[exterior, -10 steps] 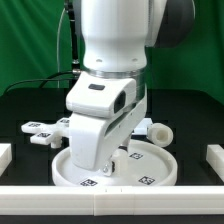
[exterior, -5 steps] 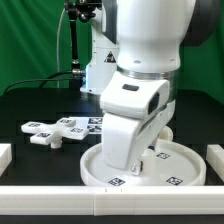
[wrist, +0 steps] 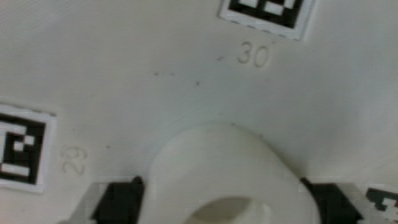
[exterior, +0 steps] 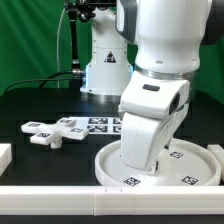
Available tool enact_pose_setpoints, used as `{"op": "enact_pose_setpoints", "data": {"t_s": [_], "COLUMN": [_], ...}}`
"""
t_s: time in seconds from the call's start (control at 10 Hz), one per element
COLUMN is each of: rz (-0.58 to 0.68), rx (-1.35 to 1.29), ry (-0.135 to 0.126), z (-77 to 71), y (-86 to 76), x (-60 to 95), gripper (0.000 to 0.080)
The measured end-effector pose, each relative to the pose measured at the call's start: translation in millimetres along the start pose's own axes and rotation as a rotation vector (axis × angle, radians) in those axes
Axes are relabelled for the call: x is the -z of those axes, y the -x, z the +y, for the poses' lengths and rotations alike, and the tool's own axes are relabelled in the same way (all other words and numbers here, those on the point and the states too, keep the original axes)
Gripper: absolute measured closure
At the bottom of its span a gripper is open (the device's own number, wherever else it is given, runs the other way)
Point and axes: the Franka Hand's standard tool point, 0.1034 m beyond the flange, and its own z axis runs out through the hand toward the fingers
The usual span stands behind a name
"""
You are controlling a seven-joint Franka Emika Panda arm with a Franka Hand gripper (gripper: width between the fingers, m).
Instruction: Assemble round table
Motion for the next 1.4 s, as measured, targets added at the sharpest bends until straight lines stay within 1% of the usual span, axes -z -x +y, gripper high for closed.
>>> {"op": "enact_pose_setpoints", "data": {"t_s": [0.5, 0.6, 0.7, 0.8, 0.9, 1.0, 1.1, 1.2, 1.3, 1.4], "rz": [0.001, 0.001, 0.005, 0.001, -0.016, -0.018, -0.02, -0.024, -0.026, -0.03], "rx": [-0.025, -0.026, -0.036, -0.075, -0.117, -0.152, -0.204, -0.259, -0.286, -0.282], "ry": [0.0, 0.002, 0.011, 0.009, -0.005, -0.001, 0.002, 0.003, 0.006, 0.003], "z": [0.2, 0.4, -1.2, -7.5, -13.5, -19.0, -31.0, -46.0, -58.2, -62.0], "y": [-0.1, 0.2, 2.1, 6.3, 10.8, 11.8, 16.2, 18.8, 17.9, 17.4], "x": [0.0, 1.3, 11.4, 21.6, 27.9, 35.1, 42.6, 44.9, 42.5, 40.6], "gripper": [0.0376, 0.0216, 0.0216, 0.0161, 0.0153, 0.0153, 0.0153, 0.0151, 0.0151, 0.015]}}
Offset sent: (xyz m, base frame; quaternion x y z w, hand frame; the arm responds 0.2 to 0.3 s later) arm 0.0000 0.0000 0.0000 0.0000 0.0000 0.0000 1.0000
